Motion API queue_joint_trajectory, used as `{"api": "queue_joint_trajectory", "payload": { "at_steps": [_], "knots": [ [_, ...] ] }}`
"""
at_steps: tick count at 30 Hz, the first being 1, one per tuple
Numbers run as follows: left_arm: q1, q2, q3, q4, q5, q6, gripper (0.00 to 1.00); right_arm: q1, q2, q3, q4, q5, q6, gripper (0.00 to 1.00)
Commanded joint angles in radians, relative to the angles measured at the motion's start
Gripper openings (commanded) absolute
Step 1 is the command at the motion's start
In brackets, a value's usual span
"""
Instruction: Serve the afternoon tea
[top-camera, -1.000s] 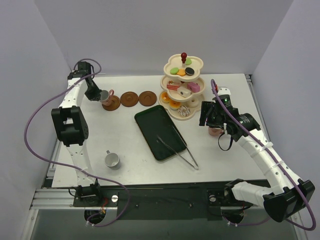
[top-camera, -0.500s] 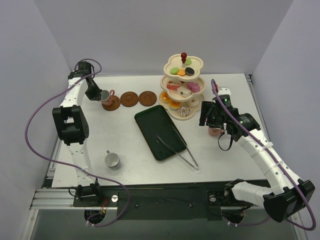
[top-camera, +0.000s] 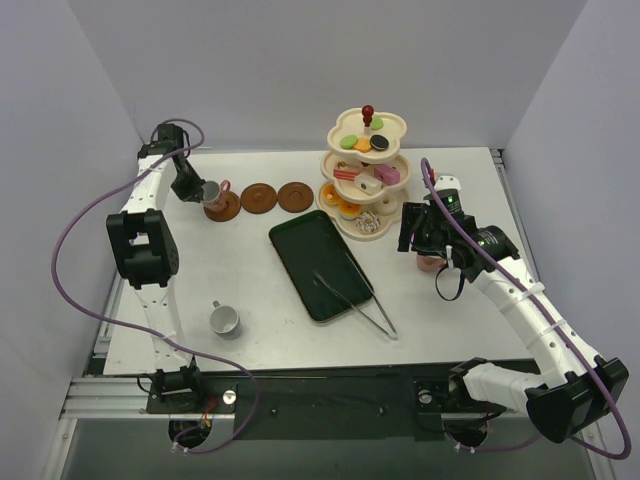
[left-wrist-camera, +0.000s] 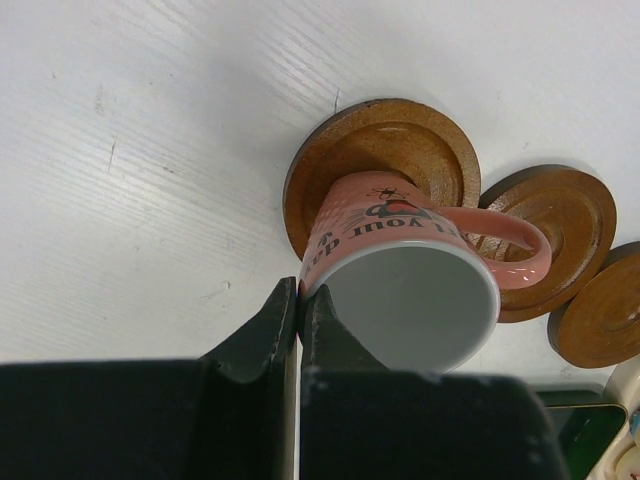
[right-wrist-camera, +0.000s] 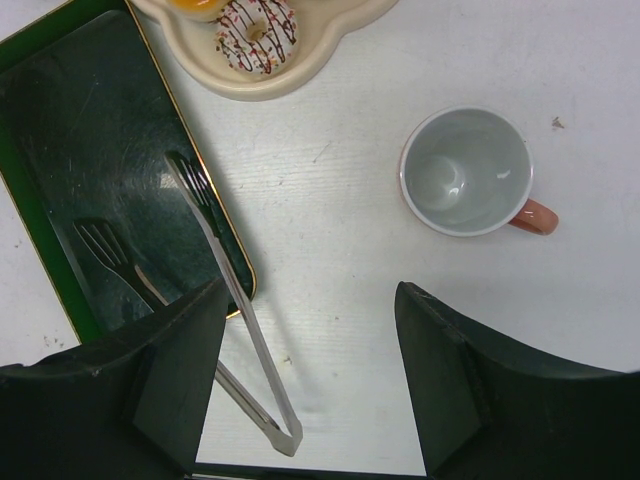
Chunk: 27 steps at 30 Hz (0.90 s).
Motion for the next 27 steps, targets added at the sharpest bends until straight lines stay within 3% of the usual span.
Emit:
{"api": "queue_joint_trajectory", "payload": {
  "at_steps": [1, 27],
  "knots": [
    [0.005, 0.006, 0.065, 0.02, 0.027, -0.004, 0.0, 0.001, 0.01, 0.0, -0.01, 0.021, 0.001, 0.63],
    [0.006, 0.051, 0.102, 0.014, 0.055, -0.015, 0.02, -0.002, 0.042, 0.017, -0.01, 0.023, -0.016, 0.63]
  ]
}}
